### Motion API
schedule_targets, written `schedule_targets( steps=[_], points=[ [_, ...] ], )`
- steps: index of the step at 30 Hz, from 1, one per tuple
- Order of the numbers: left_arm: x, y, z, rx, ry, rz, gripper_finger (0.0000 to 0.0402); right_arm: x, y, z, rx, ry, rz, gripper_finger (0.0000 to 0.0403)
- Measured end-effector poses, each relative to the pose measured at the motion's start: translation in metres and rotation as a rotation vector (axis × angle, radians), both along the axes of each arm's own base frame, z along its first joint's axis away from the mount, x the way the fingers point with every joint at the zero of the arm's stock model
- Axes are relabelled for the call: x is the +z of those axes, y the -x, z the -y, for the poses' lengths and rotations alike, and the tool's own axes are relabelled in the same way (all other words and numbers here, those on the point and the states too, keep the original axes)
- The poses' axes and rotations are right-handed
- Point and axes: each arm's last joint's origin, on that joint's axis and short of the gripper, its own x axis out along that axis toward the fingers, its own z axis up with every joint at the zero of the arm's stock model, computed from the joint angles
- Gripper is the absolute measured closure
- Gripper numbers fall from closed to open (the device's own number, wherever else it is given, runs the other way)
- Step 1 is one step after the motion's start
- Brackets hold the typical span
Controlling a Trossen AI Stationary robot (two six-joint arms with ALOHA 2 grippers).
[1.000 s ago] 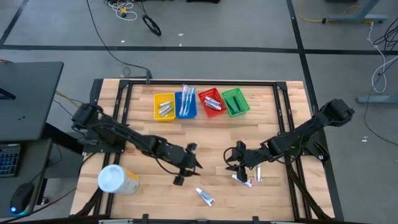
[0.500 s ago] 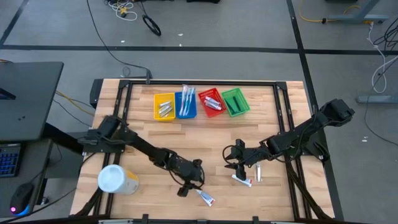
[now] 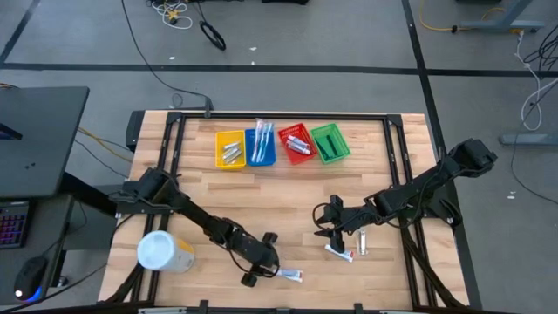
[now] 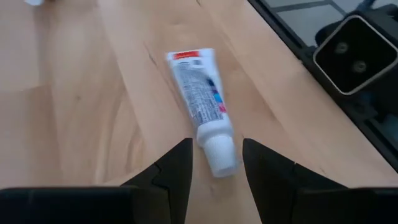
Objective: Pick & Place Travel size toiletries
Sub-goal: Put the left toothpaste into the red bin
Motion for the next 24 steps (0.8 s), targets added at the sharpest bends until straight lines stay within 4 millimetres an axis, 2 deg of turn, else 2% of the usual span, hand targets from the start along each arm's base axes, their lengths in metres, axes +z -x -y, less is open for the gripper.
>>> schedule_targets(
  steps=[16, 24],
  points=[
    [-0.001, 0.000, -0.001, 0.008, -0.036, 0.002, 0.0253, 0.001, -0.001, 0.000, -0.010, -0.021, 0.008, 0.0220],
    [-0.014, -0.003, 0.000, 0.019, -0.052, -0.005, 0.0253, 0.002, -0.001, -0.001, -0.010, -0.027, 0.021, 0.0220]
  ],
)
